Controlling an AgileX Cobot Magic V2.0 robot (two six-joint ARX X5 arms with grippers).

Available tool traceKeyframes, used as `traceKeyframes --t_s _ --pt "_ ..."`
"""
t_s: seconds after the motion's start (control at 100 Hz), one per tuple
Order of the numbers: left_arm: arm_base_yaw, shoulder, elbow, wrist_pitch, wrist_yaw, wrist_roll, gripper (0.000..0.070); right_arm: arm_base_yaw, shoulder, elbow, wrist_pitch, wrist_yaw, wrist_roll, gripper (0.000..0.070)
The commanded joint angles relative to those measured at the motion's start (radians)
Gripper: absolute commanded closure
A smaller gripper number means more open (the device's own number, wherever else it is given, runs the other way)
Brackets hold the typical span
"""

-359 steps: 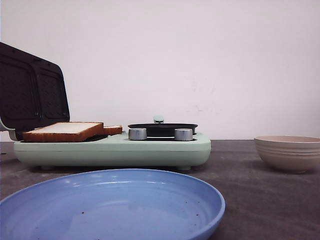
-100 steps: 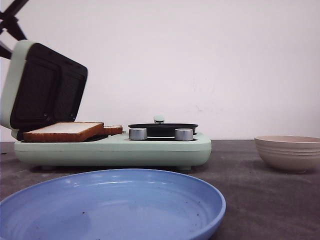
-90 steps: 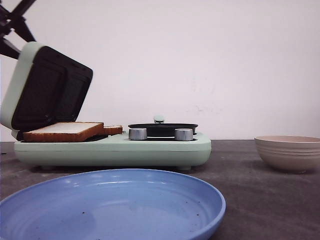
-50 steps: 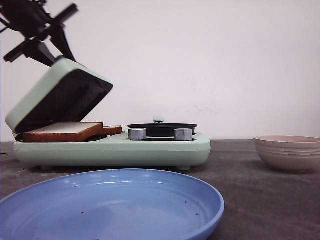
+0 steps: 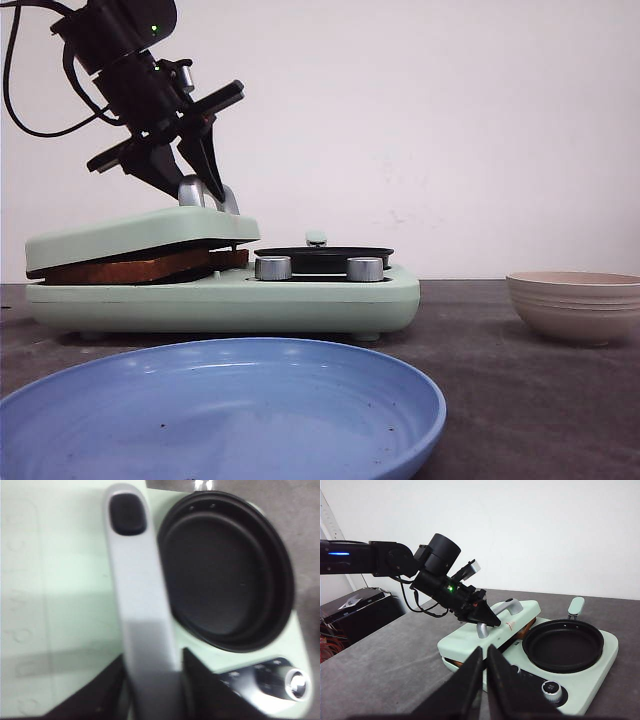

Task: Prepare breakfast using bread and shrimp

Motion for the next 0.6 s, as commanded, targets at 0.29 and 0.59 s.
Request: traceKeyframes --t_s 0.29,0.59 --pt "0.018 -0.045 0.043 -0.030 -0.028 0.014 0.0069 0.008 0.003 0.013 0.011 0.059 0.014 0.0696" --pt "-0.011 -0.304 0.043 -0.036 -0.103 0.020 0.0474 -0.043 0.006 0.015 0.010 0.285 0.104 0.0697"
